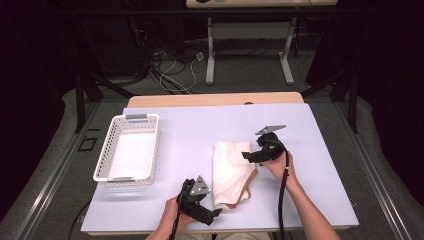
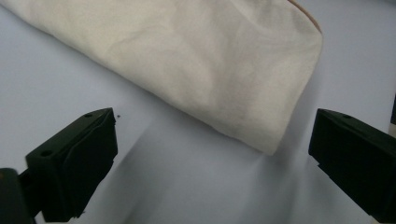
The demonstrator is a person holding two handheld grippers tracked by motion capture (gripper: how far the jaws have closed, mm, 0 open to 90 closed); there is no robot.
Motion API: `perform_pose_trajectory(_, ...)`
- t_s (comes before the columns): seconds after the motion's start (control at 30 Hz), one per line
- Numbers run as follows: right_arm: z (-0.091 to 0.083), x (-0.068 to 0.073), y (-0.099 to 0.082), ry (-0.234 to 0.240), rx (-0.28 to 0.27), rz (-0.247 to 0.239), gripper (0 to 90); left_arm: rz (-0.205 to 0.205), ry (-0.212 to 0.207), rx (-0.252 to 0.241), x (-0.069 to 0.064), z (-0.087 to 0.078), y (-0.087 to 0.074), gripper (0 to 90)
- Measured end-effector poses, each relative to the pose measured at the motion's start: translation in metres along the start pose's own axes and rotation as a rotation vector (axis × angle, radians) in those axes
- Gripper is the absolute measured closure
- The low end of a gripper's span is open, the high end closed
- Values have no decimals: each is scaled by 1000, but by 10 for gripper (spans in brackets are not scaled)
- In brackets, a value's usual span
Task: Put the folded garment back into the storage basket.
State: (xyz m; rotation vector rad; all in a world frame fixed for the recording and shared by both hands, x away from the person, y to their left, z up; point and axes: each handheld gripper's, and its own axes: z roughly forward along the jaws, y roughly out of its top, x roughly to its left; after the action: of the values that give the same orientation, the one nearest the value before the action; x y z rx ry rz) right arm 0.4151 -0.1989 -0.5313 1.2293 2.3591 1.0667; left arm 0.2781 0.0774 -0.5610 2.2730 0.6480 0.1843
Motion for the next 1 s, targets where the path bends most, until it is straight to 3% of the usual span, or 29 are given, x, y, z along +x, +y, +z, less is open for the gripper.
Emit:
perform_pose_trajectory(0.2, 10, -2, 6, -5, 4, 5, 228, 2, 9, -11, -2, 1, 1, 165)
perform_pose_trajectory(0.3, 17, -7, 13, -14, -9, 15, 327, 7, 10, -13, -4, 1, 1, 198)
perform_pose_trajectory(0.4, 23, -8, 14, -27, -3, 8, 369, 12, 16, -9, -6, 1, 1, 245)
perform_pose_trajectory(0.8, 41, -11, 10, -54, 30, 24, 416, 24, 13, -17, -8, 3, -1, 427)
perform_pose_trajectory(1.0, 44, -9, 9, -53, 49, 14, 510, 26, 17, -15, -11, 3, 0, 525)
